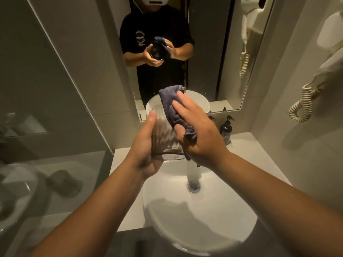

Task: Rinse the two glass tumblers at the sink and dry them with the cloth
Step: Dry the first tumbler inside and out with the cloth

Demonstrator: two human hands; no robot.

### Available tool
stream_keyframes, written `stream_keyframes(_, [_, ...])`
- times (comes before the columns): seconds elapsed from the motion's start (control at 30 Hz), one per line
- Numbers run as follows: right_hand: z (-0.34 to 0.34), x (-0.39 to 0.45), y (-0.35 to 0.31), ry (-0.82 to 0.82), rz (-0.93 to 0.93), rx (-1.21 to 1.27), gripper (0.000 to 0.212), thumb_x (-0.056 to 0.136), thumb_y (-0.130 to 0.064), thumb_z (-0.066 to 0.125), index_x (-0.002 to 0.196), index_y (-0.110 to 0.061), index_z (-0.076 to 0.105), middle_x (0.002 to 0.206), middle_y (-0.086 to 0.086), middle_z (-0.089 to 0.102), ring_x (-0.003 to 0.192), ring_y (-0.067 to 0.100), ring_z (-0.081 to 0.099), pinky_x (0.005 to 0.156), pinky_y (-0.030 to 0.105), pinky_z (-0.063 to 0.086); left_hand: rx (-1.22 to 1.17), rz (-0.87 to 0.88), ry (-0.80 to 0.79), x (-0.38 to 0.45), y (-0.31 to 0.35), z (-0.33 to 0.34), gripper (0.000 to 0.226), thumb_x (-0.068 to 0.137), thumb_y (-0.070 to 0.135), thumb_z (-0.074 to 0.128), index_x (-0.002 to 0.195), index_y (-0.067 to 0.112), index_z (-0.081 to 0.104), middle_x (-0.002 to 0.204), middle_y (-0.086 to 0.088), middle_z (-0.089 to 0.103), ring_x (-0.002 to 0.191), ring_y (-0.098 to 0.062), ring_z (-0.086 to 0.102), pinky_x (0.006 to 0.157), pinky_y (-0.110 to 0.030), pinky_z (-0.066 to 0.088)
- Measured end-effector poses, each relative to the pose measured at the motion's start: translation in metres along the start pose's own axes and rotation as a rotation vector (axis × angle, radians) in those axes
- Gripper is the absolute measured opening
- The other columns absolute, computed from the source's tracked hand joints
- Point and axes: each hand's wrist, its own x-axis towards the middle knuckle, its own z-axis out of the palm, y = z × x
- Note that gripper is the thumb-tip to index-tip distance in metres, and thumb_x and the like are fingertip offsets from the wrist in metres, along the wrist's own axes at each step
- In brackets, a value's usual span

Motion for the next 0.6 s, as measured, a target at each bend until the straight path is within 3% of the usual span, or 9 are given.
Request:
stream_keyframes(0.13, [0.001, -0.032, -0.007, 0.002, -0.035, 0.046, 0.051, 0.092, -0.02, 0.047, 0.14, -0.006, 0.042, 0.151, 0.006, 0.034, 0.146, 0.019, 0.025, 0.117, 0.035, 0.026, -0.221, -0.011, -0.049, 0.002, -0.003, -0.001, 0.075, 0.098, 0.068, 0.035, 0.15, 0.016, 0.045, 0.151, -0.018, 0.05, 0.135, -0.034, 0.054, 0.105, -0.047, 0.047])
stream_keyframes(0.3, [-0.001, -0.05, -0.012, 0.022, -0.109, -0.036, 0.049, 0.092, -0.021, 0.048, 0.137, -0.001, 0.046, 0.149, 0.013, 0.037, 0.143, 0.026, 0.03, 0.116, 0.038, 0.03, -0.267, -0.027, -0.113, 0.0, -0.012, 0.002, 0.081, 0.096, 0.071, 0.031, 0.15, 0.013, 0.045, 0.15, -0.019, 0.051, 0.131, -0.034, 0.057, 0.093, -0.043, 0.056])
stream_keyframes(0.4, [-0.008, -0.039, -0.011, -0.022, -0.036, 0.007, 0.052, 0.091, -0.022, 0.046, 0.14, -0.005, 0.042, 0.151, 0.011, 0.036, 0.145, 0.022, 0.027, 0.116, 0.039, 0.03, -0.243, -0.018, -0.133, 0.001, -0.011, 0.003, 0.078, 0.097, 0.069, 0.032, 0.151, 0.013, 0.042, 0.15, -0.019, 0.05, 0.134, -0.034, 0.054, 0.099, -0.045, 0.053])
stream_keyframes(0.5, [-0.015, -0.023, -0.01, -0.058, 0.088, 0.042, 0.056, 0.092, -0.028, 0.043, 0.145, -0.01, 0.037, 0.155, 0.008, 0.031, 0.145, 0.015, 0.023, 0.116, 0.033, 0.027, -0.169, -0.027, -0.149, 0.004, -0.01, -0.001, 0.08, 0.093, 0.064, 0.047, 0.153, 0.012, 0.038, 0.153, -0.022, 0.045, 0.139, -0.038, 0.047, 0.109, -0.055, 0.042])
stream_keyframes(0.6, [-0.018, -0.007, -0.008, -0.095, 0.191, 0.061, 0.056, 0.094, -0.029, 0.044, 0.148, -0.015, 0.032, 0.157, 0.003, 0.028, 0.144, 0.013, 0.025, 0.114, 0.024, 0.025, -0.107, -0.017, -0.102, 0.004, -0.008, -0.002, 0.082, 0.088, 0.061, 0.059, 0.151, 0.011, 0.04, 0.148, -0.023, 0.05, 0.128, -0.037, 0.058, 0.098, -0.054, 0.052])
